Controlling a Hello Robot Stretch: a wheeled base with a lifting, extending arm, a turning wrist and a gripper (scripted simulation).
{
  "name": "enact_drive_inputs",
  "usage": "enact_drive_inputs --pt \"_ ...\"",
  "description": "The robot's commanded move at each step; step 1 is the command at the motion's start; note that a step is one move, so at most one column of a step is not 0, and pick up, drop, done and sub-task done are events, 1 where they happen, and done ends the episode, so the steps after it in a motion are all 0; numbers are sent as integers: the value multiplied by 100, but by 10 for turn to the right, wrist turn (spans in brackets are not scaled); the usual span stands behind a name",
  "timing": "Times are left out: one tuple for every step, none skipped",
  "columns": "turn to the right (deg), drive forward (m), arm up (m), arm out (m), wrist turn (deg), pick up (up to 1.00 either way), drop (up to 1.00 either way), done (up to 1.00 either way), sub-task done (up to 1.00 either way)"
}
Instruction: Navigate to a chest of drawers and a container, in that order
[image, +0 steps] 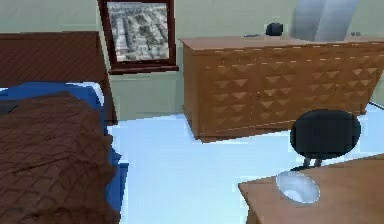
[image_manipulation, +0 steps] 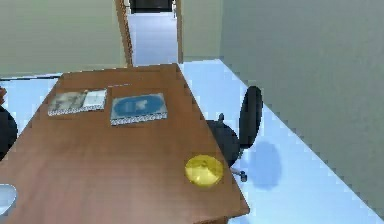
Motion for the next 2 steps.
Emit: enact_drive_inputs --pt "0 75 0 0 0 0 0 0 0" --pt "0 20 0 0 0 0 0 0 0"
